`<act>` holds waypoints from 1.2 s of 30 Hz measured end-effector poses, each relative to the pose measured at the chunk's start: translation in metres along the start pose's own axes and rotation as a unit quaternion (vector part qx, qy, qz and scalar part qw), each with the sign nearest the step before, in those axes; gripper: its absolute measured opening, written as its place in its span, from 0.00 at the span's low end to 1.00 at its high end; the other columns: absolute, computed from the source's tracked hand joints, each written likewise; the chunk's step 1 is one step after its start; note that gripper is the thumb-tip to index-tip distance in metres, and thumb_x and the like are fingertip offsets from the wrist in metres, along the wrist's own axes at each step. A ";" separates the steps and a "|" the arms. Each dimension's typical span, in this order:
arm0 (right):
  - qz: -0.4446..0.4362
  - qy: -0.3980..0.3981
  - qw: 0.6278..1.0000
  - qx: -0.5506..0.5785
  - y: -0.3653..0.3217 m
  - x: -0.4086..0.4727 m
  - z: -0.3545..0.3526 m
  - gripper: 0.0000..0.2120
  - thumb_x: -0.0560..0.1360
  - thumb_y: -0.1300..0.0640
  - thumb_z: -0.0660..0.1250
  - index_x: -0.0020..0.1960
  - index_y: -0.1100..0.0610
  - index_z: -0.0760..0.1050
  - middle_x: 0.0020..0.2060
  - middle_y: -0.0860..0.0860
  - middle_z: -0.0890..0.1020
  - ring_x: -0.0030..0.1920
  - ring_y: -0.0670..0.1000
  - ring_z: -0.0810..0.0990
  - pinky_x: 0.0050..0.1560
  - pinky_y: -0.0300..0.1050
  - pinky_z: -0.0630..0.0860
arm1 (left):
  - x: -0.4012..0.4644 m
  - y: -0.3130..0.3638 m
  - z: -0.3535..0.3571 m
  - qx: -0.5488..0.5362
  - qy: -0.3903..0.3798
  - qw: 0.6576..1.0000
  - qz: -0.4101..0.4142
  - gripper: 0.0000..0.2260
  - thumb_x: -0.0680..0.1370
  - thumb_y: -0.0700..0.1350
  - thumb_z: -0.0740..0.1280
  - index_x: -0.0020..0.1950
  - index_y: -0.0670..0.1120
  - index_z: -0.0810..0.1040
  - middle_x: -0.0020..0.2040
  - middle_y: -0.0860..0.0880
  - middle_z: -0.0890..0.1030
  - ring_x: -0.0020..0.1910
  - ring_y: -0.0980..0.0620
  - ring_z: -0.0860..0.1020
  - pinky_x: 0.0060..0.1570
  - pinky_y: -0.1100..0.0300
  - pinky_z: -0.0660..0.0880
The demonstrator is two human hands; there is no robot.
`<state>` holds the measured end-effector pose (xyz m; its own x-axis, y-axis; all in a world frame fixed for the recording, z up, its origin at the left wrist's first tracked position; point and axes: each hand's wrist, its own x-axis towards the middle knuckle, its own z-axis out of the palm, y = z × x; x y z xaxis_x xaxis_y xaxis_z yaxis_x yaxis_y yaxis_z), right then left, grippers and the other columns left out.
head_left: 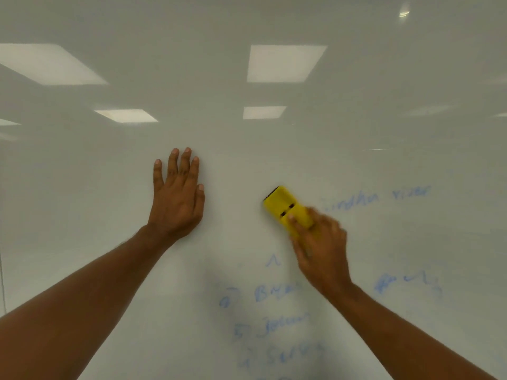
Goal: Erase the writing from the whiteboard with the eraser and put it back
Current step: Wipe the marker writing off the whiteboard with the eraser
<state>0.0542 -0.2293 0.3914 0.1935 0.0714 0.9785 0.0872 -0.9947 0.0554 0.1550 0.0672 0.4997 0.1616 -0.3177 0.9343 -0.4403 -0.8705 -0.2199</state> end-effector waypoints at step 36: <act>-0.223 -0.050 0.972 -0.061 0.192 -0.066 -0.048 0.28 0.75 0.53 0.70 0.73 0.43 0.67 0.67 0.56 0.75 0.58 0.60 0.75 0.53 0.52 0.72 | 0.061 0.198 0.041 -0.021 0.000 0.995 0.093 0.27 0.82 0.50 0.49 0.80 0.40 0.56 0.81 0.40 0.55 0.81 0.42 0.50 0.78 0.41 0.45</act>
<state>0.0118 -0.4284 0.3472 0.2583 0.4974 0.8281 0.0690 -0.8645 0.4978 0.1143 -0.1398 0.5020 0.0738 -0.4725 0.8783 -0.4989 -0.7800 -0.3777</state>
